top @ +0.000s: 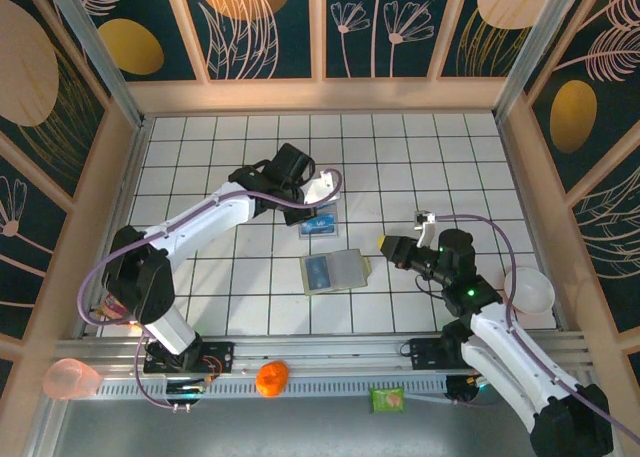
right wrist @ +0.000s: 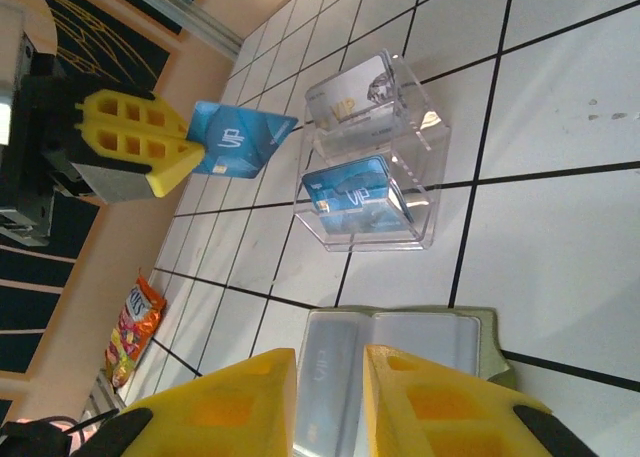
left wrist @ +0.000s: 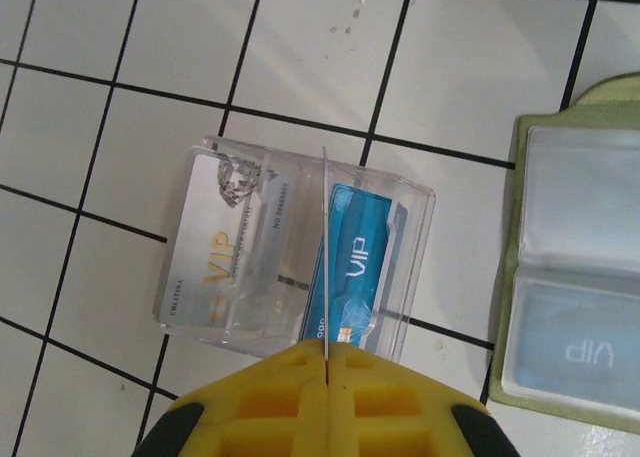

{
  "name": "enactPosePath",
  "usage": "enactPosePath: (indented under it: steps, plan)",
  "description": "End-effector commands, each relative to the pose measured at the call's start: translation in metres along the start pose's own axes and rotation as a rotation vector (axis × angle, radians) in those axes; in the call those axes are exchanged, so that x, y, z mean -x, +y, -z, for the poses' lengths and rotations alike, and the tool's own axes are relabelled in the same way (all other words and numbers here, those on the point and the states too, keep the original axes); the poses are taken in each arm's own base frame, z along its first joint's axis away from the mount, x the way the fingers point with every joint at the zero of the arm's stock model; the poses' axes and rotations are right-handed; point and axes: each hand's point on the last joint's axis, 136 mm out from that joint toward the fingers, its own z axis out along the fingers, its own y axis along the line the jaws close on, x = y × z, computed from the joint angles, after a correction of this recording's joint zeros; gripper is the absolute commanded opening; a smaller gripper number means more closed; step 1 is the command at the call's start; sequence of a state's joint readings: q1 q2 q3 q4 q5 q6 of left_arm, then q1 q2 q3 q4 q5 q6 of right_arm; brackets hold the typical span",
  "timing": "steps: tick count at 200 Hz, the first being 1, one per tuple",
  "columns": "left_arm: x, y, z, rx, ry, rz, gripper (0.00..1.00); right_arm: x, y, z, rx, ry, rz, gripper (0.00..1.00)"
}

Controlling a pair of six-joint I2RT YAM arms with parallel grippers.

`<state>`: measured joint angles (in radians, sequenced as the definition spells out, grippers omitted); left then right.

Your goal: Take the credit cards out of the card holder

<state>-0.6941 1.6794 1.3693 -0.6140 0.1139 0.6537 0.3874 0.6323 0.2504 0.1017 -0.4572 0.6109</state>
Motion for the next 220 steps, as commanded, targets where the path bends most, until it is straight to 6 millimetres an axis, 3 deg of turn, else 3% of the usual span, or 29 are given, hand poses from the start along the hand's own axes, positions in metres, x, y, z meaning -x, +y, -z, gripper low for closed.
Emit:
enactPosePath:
  steps: [1,39,54,101,220]
  plan:
    - [-0.011,-0.009,-0.006,-0.044,0.062,-0.102,0.00,-0.002,-0.003,-0.001,-0.005,0.013,-0.003,0.25]
    - [-0.002,-0.010,-0.004,-0.062,0.020,-0.141,0.00,0.001,-0.004,-0.002,-0.013,0.013,-0.016,0.25]
    - [-0.010,-0.014,-0.018,-0.083,0.045,-0.141,0.00,0.002,-0.004,-0.003,-0.015,0.013,-0.019,0.25]
    - [-0.015,-0.014,-0.034,-0.090,0.062,-0.141,0.00,0.004,-0.004,-0.003,-0.016,0.015,-0.021,0.25]
    - [-0.019,-0.009,-0.051,-0.076,0.085,-0.131,0.00,0.003,-0.003,-0.005,-0.003,0.020,-0.031,0.25]
